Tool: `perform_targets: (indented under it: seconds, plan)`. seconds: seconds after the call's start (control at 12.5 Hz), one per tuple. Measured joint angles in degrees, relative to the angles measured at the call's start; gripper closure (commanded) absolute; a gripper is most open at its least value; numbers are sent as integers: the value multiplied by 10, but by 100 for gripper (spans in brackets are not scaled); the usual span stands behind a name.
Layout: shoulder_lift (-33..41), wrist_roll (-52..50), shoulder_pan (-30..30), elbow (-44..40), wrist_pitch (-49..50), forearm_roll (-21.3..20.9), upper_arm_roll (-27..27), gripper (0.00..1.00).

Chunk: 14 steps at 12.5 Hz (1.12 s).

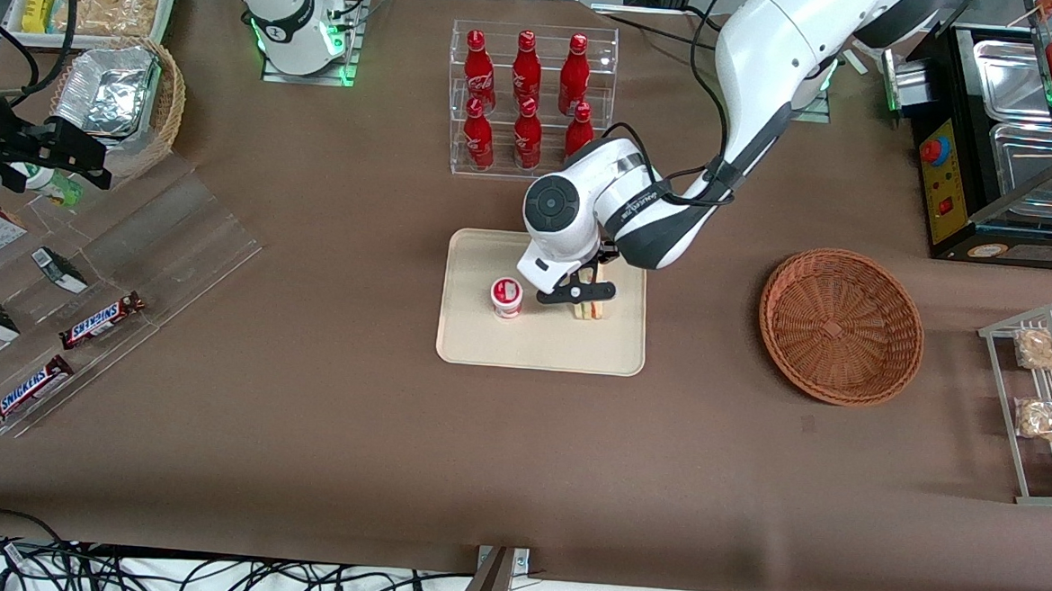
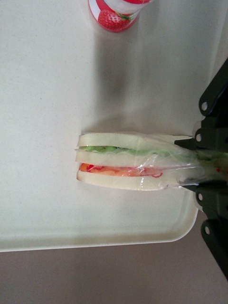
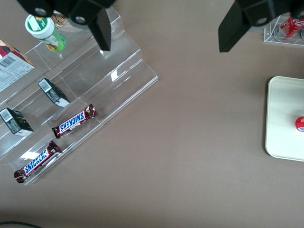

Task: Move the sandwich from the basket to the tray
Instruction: 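Lower the held sandwich onto the tray beside the red-and-white cup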

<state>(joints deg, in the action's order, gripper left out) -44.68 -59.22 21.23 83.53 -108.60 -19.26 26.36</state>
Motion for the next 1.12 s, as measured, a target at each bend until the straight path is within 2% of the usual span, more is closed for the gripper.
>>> perform_targets:
  seconds: [0.72,0.8,1.12]
  plan:
    - [-12,0,0,-15,-7,-1,-3,73]
    - [-13,0,0,-16,-7,-1,-3,70]
    - [-15,0,0,-18,-7,-1,-3,46]
